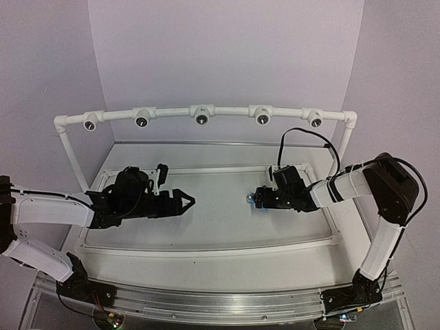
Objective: Install the water faucets
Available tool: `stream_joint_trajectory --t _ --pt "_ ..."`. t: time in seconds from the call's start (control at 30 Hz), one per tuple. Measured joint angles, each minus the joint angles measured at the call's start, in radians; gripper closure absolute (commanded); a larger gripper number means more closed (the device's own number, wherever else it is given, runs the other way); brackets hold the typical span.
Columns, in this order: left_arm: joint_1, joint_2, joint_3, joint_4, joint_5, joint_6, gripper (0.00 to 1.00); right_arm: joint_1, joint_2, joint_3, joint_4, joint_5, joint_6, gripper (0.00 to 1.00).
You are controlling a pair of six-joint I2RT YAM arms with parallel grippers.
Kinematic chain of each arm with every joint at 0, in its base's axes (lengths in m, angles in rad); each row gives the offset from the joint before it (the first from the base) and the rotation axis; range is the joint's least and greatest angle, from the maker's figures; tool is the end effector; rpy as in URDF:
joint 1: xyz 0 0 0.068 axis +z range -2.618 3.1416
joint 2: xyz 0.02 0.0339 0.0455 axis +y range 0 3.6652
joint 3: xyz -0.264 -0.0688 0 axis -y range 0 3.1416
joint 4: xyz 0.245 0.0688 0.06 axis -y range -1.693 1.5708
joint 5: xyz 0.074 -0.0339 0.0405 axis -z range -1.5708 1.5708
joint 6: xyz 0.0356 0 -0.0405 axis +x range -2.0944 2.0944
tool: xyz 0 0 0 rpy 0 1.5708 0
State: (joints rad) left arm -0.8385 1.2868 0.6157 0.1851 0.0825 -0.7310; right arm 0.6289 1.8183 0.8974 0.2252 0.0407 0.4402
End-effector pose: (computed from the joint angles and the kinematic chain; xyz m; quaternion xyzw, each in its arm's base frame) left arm 0.1797 -0.2042 0.2104 0.0672 0.8534 -0.3894 0.3400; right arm 0.2959 0.2134 0.1405 -0.0767 0.9024 0.2000 0.3739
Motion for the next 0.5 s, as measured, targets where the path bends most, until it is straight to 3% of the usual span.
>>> stream_joint_trajectory --t 0.23,0.5 --pt "-0.001 0.008 0.006 0.007 -0.016 0.011 0.09 0.001 0.066 0.0 0.021 -0.011 -0.081 0.31" --pt "-0.001 0.01 0.009 0.007 -0.031 0.021 0.1 0.014 0.085 -0.009 0.073 -0.001 -0.153 0.66"
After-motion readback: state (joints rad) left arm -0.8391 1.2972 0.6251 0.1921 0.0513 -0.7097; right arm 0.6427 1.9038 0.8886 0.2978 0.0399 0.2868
